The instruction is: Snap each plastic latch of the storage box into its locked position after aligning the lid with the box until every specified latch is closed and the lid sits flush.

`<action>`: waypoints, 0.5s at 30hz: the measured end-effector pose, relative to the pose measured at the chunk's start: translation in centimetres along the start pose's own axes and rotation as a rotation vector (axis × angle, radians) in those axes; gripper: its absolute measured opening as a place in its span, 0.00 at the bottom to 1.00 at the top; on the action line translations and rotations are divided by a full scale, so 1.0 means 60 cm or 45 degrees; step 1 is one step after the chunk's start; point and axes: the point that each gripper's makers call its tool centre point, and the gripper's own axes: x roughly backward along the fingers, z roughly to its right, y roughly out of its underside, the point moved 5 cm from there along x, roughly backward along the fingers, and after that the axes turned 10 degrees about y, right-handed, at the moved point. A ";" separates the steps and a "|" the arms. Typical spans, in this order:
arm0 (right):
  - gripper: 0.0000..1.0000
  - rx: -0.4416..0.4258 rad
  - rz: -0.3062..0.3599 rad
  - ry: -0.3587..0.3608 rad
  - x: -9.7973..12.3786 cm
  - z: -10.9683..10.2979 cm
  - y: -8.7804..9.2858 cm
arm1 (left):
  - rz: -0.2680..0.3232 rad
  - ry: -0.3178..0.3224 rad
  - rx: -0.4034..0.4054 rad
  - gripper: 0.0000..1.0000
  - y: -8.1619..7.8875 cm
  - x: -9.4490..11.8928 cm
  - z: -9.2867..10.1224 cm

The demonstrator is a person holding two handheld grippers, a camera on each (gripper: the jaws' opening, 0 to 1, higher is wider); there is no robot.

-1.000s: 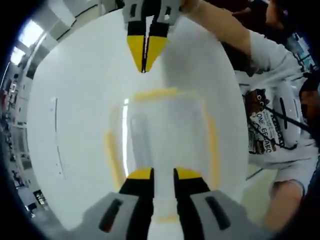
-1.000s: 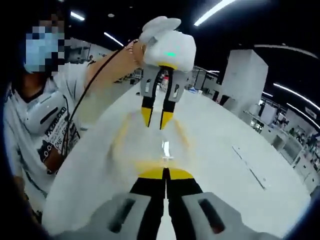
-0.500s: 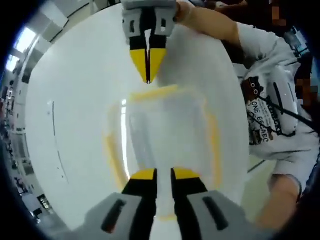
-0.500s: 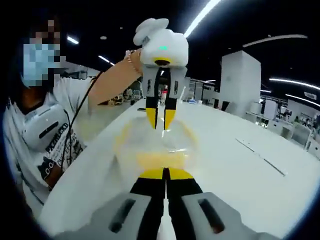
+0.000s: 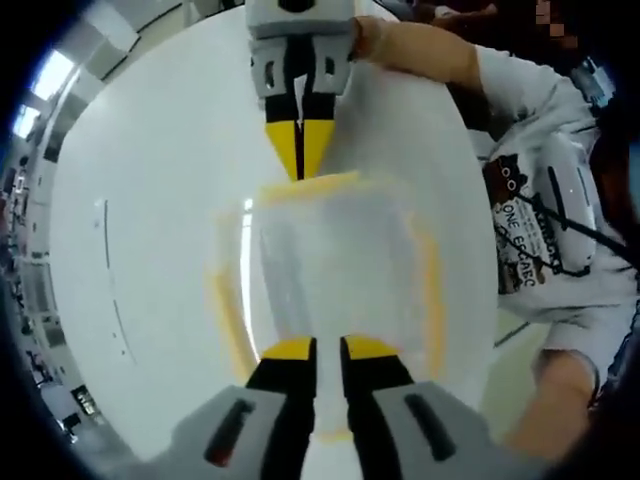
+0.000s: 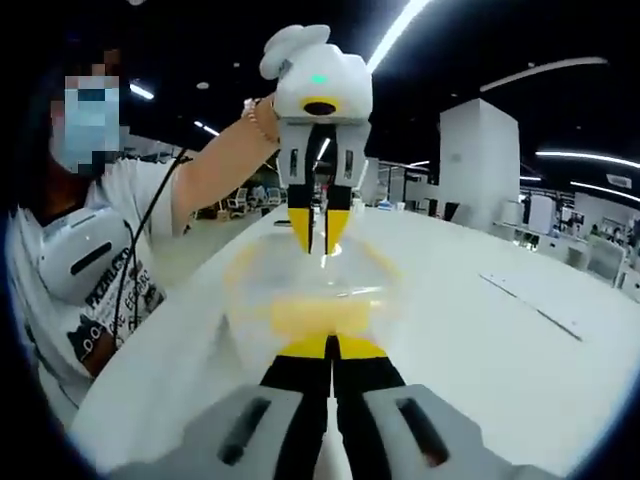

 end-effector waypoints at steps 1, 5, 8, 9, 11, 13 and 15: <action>0.00 -0.004 0.004 -0.002 0.001 0.000 0.000 | -0.005 0.000 0.007 0.09 -0.001 0.000 -0.001; 0.00 -0.011 0.012 -0.013 0.003 -0.001 0.000 | -0.038 -0.008 0.028 0.08 -0.005 -0.001 -0.001; 0.00 -0.011 0.017 -0.029 0.004 0.000 0.001 | -0.064 -0.019 0.031 0.08 -0.006 -0.002 0.000; 0.00 -0.019 0.019 -0.032 0.004 0.001 0.002 | -0.075 -0.021 0.019 0.08 -0.006 -0.003 0.001; 0.00 -0.026 0.020 -0.033 0.003 0.000 0.002 | -0.081 -0.020 0.016 0.08 -0.006 -0.003 0.000; 0.00 -0.025 0.016 -0.030 0.002 -0.001 0.002 | -0.074 -0.010 0.028 0.08 -0.005 -0.002 -0.003; 0.00 -0.025 0.014 -0.029 0.001 -0.002 0.002 | -0.065 -0.003 0.036 0.08 -0.004 -0.001 -0.004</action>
